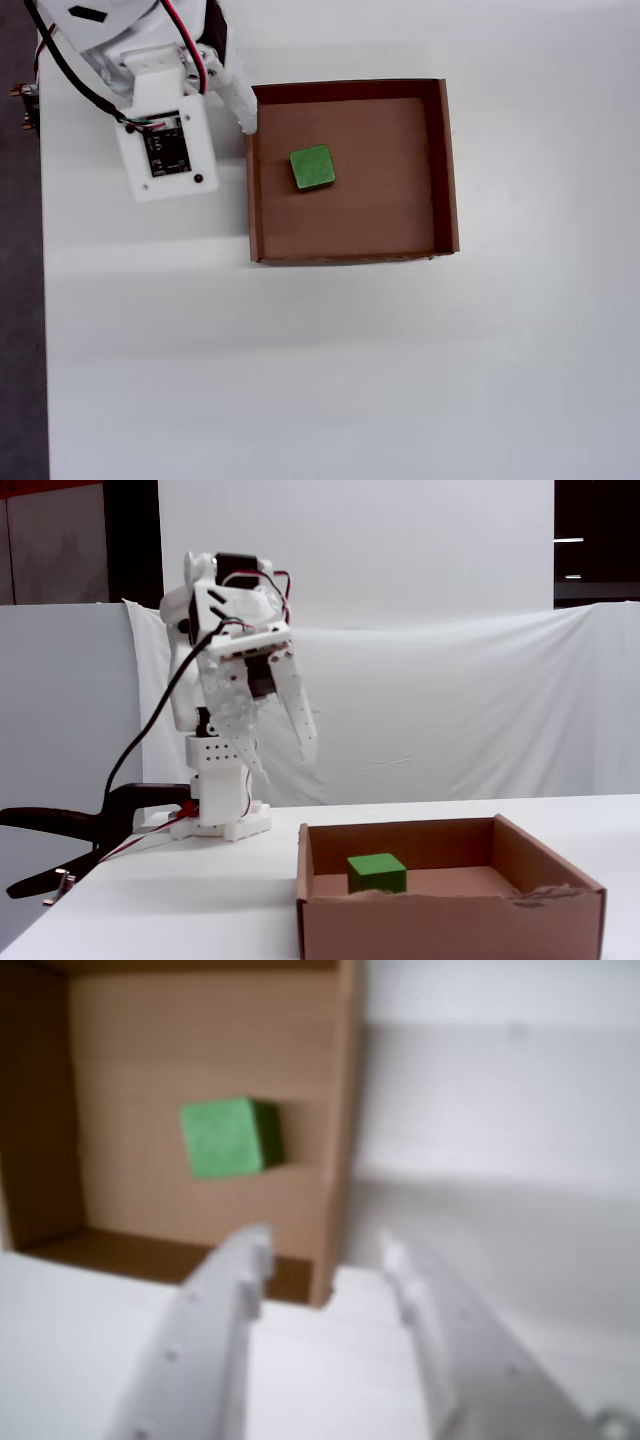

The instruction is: Grasp a green cube and put it in a box.

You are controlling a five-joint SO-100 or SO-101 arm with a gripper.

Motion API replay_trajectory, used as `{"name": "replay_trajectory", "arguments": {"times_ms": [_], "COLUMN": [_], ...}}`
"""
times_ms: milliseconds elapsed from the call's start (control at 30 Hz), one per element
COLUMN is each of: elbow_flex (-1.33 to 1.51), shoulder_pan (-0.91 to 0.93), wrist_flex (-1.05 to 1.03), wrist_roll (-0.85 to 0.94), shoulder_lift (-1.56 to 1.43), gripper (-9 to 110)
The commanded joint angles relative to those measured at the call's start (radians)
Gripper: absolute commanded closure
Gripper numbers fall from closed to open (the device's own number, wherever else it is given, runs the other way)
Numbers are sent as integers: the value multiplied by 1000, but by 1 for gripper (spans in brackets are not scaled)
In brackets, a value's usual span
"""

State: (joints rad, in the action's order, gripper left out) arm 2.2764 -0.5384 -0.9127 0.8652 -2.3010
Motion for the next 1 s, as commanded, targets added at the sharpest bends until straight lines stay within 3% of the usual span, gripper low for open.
{"name": "replay_trajectory", "arguments": {"times_ms": [0,967], "elbow_flex": [37,575], "shoulder_pan": [20,279], "wrist_flex": [20,-155], "wrist_roll": [20,239], "shoulder_lift": [-80,-566], "gripper": [87,87]}}
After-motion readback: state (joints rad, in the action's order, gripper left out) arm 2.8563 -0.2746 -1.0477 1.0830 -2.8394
